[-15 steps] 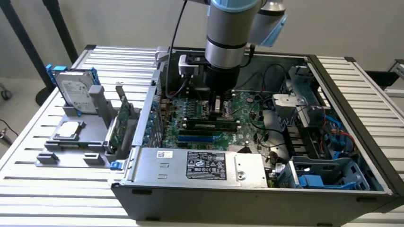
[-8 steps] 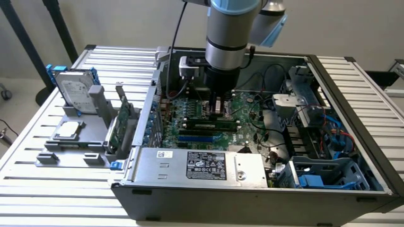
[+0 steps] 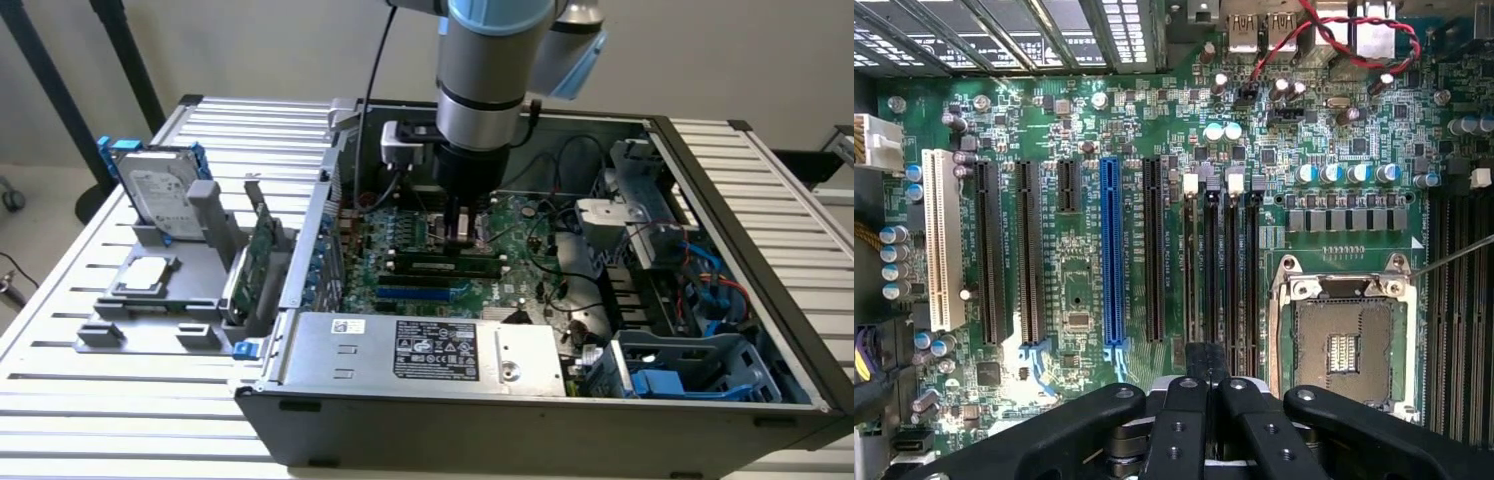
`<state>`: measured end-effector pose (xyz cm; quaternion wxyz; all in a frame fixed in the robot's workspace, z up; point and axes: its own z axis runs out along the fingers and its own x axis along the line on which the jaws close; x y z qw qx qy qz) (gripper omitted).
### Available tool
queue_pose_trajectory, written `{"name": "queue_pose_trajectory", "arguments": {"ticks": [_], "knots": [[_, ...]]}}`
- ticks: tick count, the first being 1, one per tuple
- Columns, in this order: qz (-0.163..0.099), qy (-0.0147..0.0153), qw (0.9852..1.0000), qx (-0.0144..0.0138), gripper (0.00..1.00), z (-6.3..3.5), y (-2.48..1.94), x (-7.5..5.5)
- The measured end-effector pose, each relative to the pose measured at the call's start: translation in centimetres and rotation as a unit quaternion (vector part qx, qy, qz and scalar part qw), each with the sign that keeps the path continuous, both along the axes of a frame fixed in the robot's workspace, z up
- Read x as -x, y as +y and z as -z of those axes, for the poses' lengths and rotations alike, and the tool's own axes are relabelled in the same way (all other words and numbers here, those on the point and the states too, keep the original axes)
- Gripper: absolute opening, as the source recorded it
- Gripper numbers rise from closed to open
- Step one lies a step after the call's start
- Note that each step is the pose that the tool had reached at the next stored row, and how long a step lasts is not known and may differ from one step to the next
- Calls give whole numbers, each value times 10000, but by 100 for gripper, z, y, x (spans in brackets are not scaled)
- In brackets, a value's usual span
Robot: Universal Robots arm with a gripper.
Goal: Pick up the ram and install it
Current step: 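Press down the ram until it locks into place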
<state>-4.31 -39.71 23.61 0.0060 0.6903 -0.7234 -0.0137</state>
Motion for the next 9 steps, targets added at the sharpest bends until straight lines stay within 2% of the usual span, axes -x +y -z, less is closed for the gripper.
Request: {"name": "queue_pose_trajectory", "arguments": {"ticks": [9], "knots": [[0,0,10000,-4,11,39,0,-4]]}}
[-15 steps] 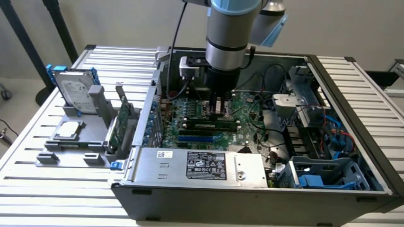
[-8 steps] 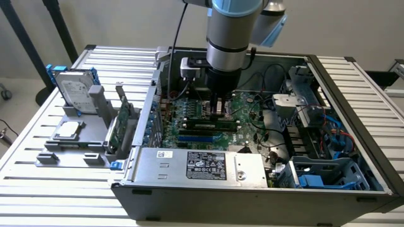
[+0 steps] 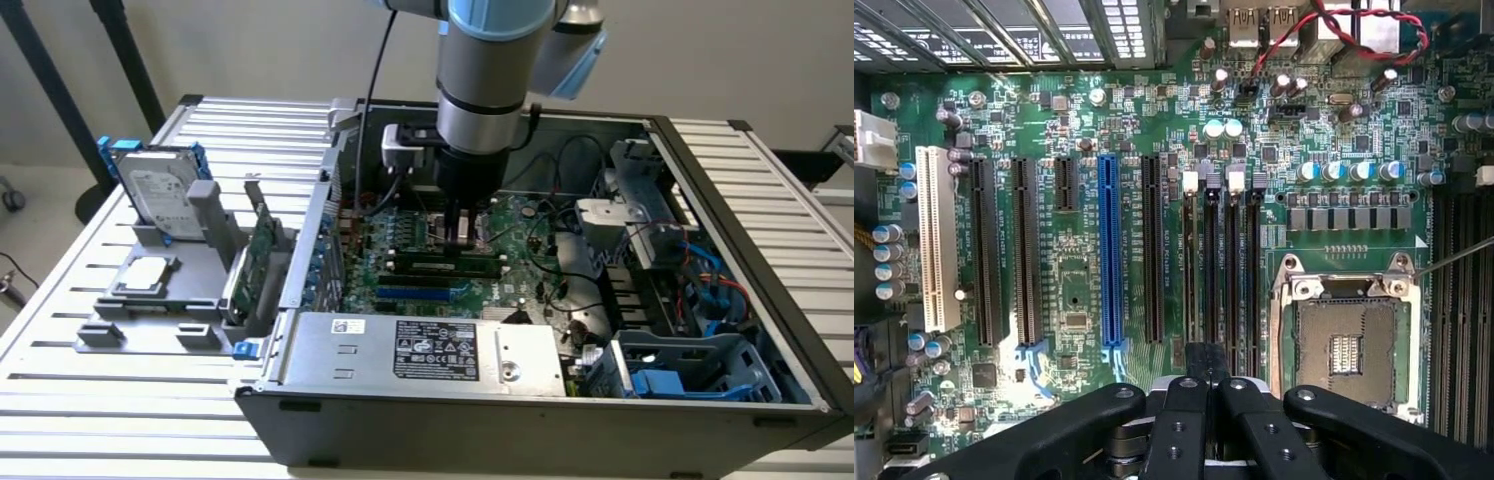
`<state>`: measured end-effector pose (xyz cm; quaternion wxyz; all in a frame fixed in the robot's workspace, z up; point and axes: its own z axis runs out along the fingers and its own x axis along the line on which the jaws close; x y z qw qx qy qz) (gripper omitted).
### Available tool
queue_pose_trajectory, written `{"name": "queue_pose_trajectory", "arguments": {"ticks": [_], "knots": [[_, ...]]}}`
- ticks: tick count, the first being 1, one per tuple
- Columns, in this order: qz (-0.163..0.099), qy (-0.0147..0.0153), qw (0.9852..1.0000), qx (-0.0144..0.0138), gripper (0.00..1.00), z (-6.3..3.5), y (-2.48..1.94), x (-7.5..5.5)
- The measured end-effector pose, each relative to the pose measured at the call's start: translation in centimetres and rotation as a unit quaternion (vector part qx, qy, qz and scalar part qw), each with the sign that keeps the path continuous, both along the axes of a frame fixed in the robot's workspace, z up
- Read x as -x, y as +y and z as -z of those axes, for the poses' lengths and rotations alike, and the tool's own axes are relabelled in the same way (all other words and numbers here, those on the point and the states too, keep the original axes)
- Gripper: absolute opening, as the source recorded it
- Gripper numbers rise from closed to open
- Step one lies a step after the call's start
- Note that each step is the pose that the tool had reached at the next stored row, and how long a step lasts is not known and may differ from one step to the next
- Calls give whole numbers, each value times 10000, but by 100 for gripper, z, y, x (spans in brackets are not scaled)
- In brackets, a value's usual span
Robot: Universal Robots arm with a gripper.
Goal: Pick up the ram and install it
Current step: 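Press down the ram until it locks into place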
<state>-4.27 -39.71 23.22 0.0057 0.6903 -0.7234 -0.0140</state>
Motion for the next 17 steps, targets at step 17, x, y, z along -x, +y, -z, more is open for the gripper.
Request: {"name": "queue_pose_trajectory", "arguments": {"ticks": [17], "knots": [[0,1,10000,-21,11,-118,0,0]]}}
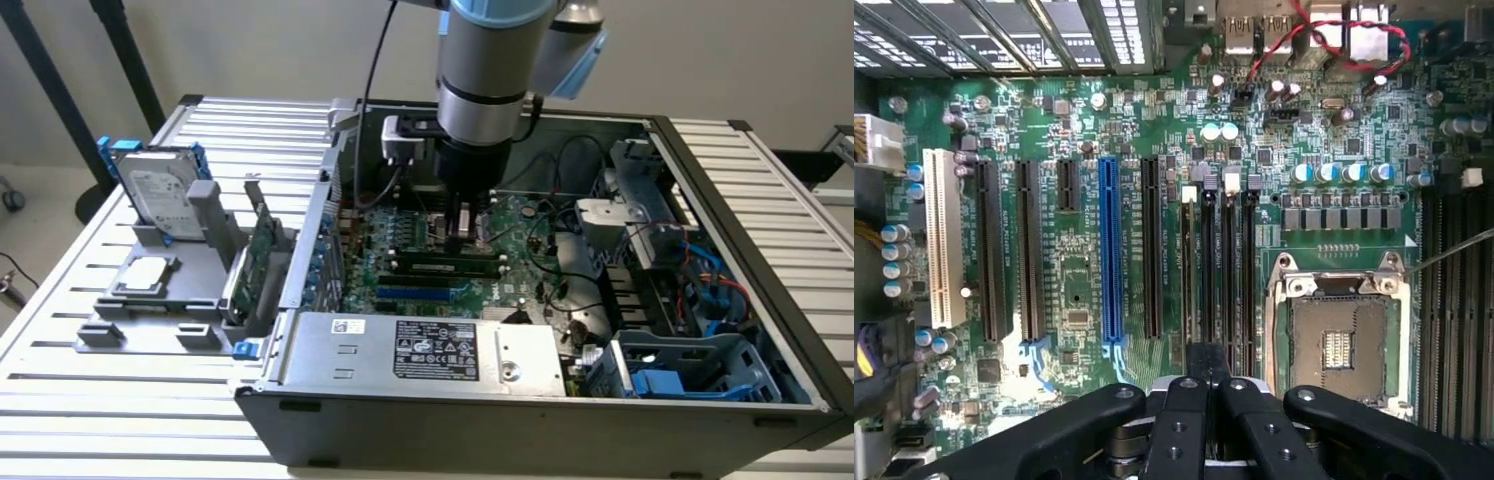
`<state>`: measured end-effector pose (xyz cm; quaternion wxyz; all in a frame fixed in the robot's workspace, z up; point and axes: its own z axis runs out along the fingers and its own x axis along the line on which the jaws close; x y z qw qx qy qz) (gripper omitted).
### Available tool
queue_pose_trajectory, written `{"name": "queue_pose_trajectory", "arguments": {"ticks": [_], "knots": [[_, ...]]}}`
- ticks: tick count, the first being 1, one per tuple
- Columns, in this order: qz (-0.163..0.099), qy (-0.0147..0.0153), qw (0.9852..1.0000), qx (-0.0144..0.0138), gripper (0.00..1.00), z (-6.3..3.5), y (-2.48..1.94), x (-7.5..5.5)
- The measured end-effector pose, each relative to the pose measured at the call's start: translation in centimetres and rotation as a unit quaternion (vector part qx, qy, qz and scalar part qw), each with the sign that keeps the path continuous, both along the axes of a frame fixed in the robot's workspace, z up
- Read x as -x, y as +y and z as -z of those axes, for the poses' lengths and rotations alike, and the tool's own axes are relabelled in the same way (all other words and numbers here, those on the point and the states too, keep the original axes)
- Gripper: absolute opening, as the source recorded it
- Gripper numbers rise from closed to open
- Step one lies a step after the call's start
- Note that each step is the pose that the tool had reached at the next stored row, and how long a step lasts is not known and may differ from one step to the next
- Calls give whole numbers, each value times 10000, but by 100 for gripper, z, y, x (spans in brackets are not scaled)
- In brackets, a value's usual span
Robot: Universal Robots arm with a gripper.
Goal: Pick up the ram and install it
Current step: 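Press down the ram until it locks into place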
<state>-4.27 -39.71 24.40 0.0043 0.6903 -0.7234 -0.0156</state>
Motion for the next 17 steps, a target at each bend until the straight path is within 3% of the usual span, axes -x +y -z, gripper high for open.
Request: {"name": "queue_pose_trajectory", "arguments": {"ticks": [17], "knots": [[0,0,10000,-44,11,-17,0,0]]}}
